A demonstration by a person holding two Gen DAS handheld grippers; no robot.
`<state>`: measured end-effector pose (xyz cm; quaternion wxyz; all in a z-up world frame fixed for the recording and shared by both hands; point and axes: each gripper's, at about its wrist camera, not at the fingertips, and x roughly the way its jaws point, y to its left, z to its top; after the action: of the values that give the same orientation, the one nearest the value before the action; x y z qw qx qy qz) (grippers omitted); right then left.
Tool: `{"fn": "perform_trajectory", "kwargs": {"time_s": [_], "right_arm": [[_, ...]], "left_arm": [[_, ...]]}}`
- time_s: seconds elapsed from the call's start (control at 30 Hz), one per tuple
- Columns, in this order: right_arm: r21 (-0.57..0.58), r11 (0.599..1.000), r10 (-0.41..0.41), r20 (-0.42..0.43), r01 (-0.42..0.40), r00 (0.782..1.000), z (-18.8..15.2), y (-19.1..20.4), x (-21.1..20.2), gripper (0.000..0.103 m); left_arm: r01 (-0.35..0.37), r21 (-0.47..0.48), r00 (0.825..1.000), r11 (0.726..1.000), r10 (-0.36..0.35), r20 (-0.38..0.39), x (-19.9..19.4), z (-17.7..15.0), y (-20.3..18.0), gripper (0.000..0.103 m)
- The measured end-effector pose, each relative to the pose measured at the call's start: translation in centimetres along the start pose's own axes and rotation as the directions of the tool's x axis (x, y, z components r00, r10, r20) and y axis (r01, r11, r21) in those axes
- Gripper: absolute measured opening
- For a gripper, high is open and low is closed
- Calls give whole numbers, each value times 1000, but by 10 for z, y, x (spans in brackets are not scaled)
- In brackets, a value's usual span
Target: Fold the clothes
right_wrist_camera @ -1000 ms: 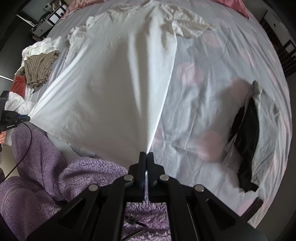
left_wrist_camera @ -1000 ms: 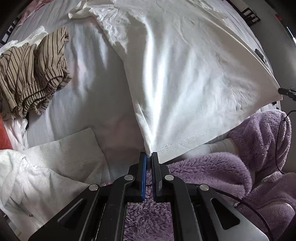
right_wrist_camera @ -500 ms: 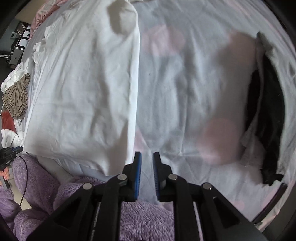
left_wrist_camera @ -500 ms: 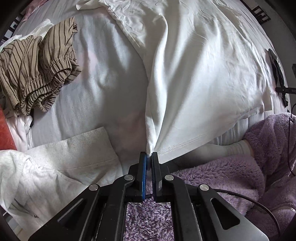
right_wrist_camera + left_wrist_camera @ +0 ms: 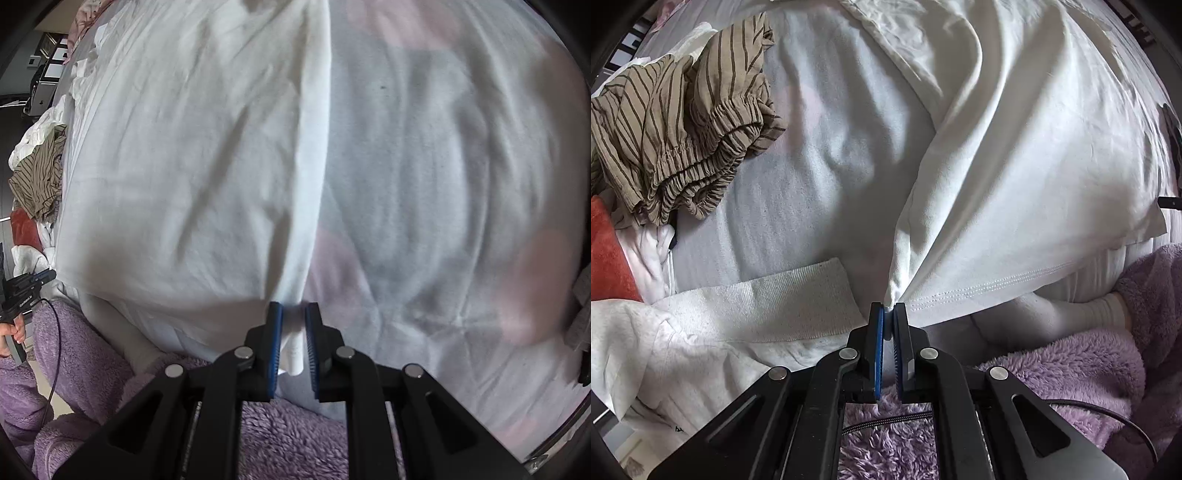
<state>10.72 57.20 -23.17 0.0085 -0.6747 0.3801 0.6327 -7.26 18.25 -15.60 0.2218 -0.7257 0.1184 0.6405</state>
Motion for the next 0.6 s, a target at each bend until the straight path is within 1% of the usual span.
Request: {"fn": "perform_trajectory", "kwargs": {"time_s": [0.07, 0.17, 0.37, 0.5, 0.57, 0.6], "right_arm": [[-8, 1000, -15, 0, 15, 1000, -1, 3, 2, 14], [-8, 1000, -17, -17, 17, 1000, -4, 1, 1, 14], [-14, 1000, 2, -6, -2, 1000, -19, -2, -12, 14], [-51, 999, -13, -52, 10, 999, -26, 8, -5, 14], [-63, 998, 1, -55, -4, 998, -25, 15, 1, 14], [-64, 998, -4, -42, 1, 999, -23, 18, 3, 14]], "left_arm": [[-4, 11, 1000, 1000, 4, 2, -2, 1, -1, 5], [-6, 26, 1000, 1000, 6, 9, -7, 2, -2, 5], [1, 40, 1000, 999, -2, 15, -14, 3, 1, 5], [-2, 55, 1000, 998, 1, 19, -19, 5, 0, 5], [0, 59, 1000, 998, -1, 23, -22, 6, 0, 5], [0, 60, 1000, 998, -2, 24, -23, 7, 0, 5]]}}
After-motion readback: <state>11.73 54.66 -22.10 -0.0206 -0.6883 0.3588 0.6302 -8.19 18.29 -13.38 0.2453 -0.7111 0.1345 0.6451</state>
